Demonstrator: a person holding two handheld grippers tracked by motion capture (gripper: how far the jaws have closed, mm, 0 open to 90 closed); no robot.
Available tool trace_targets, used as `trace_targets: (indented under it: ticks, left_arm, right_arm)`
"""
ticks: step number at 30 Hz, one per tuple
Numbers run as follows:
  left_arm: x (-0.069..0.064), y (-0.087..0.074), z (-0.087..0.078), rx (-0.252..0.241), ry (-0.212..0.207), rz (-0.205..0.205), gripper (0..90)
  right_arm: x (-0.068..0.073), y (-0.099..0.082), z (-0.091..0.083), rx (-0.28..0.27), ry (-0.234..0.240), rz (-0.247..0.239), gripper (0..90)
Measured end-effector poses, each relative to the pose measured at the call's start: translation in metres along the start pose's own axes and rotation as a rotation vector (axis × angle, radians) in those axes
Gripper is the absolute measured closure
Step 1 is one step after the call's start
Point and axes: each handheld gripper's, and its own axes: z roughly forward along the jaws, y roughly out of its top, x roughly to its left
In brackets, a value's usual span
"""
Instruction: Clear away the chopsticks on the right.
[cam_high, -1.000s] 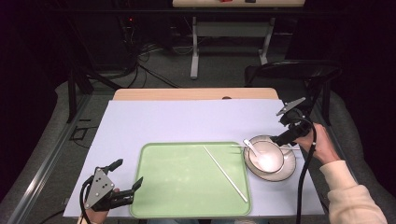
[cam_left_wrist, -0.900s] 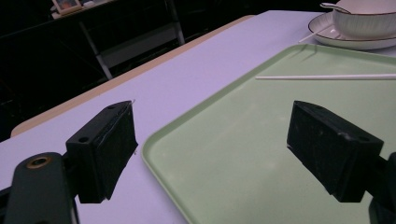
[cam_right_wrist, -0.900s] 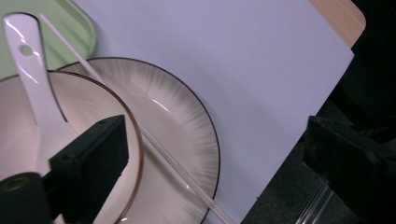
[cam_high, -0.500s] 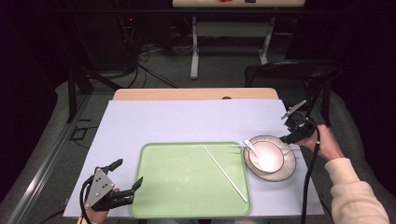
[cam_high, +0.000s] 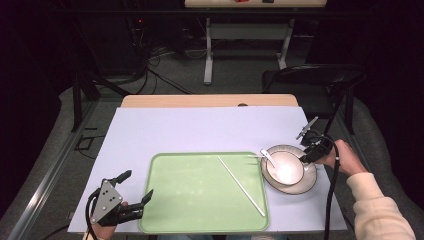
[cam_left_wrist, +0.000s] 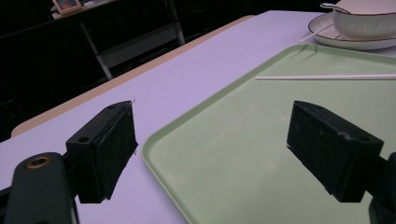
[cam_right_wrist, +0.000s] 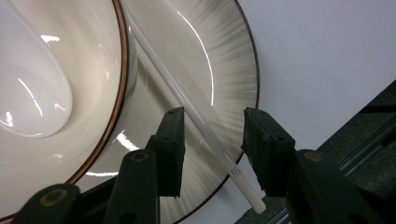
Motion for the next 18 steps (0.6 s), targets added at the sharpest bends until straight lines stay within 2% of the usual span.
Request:
trace_targets:
  ticks: [7,11,18]
  left_arm:
    - [0.0,0.0,0.0,0.001,0.0,0.001,15.7]
    - [0.0,0.0,0.0,0.002,0.0,0.0,15.6]
    - [0.0,0.0,0.0,0.001,-0.003,-0.001,15.7]
  right_arm:
    - [0.0,-0.002,0.012,0.027,0.02,-0.016,68.5]
    - [0.0,-0.003,0.013,0.016,0.019,-0.01,72.9]
    - [0.005,-0.003,0.015,0.005,0.003,-0.028,81.6]
